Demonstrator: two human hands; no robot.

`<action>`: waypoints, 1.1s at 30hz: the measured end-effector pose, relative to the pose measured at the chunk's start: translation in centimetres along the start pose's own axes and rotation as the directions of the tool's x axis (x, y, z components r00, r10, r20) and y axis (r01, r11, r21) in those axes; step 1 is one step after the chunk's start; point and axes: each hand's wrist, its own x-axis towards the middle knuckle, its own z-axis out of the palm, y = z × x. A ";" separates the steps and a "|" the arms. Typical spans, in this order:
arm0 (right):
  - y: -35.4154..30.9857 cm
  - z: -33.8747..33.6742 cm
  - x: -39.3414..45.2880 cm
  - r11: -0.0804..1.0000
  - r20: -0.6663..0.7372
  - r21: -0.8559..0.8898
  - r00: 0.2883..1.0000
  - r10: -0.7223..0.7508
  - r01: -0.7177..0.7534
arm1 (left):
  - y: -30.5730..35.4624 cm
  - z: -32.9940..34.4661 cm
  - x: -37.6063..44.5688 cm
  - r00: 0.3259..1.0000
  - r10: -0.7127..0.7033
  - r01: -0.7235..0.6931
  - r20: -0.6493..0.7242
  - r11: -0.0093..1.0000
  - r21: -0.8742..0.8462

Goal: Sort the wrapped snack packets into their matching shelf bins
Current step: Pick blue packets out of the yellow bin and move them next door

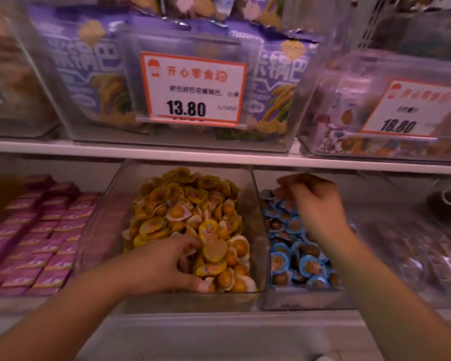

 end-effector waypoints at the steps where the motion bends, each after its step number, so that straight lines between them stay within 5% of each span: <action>1: -0.5 1.0 -0.9 0.989 0.098 -0.079 0.989 -0.114 0.122 | -0.1 -0.2 0.0 1.000 0.006 -0.006 -0.009 1.000 0.017; 4: -1.3 3.3 -3.4 0.693 0.381 -0.442 0.819 -0.429 0.569 | -0.9 -0.8 -0.4 1.000 0.000 0.000 0.001 0.999 0.037; 7: -2.2 4.6 -5.0 0.396 0.533 -0.525 0.654 -0.537 0.753 | -1.5 -1.0 -0.6 1.000 0.013 -0.010 -0.023 0.995 0.103; 11: -2.7 6.7 -6.5 0.570 0.813 -0.434 0.576 -0.086 0.698 | -1.4 -0.6 -0.4 0.993 0.079 -0.054 -0.093 0.968 0.246; 15: -1.7 8.4 -6.6 0.571 0.894 -0.423 0.425 0.139 0.703 | -1.6 -0.4 0.6 0.996 0.091 -0.092 0.020 0.993 0.070; 19: -2.2 9.0 -6.0 0.392 0.785 -0.619 0.553 0.280 0.680 | -1.4 0.7 1.5 0.999 0.038 -0.042 -0.024 0.984 -0.171; 23: -2.5 8.7 -6.1 0.194 0.702 -0.712 0.695 0.157 0.675 | -0.8 1.2 1.7 0.995 0.077 -0.086 -0.055 0.982 -0.166; 27: -2.4 8.3 -6.3 0.198 0.680 -0.727 0.728 0.082 0.657 | 0.0 -0.3 0.6 0.998 0.057 -0.061 -0.027 0.989 -0.138; 30: -2.2 8.4 -5.8 0.331 0.693 -0.665 0.719 -0.062 0.669 | -0.6 -2.5 -2.6 0.955 0.047 -0.032 -0.292 0.998 0.057; 33: -2.0 9.3 -5.0 0.518 0.741 -0.497 0.651 -0.163 0.696 | -0.3 -3.7 -5.7 0.785 0.182 -0.147 -0.592 0.983 0.107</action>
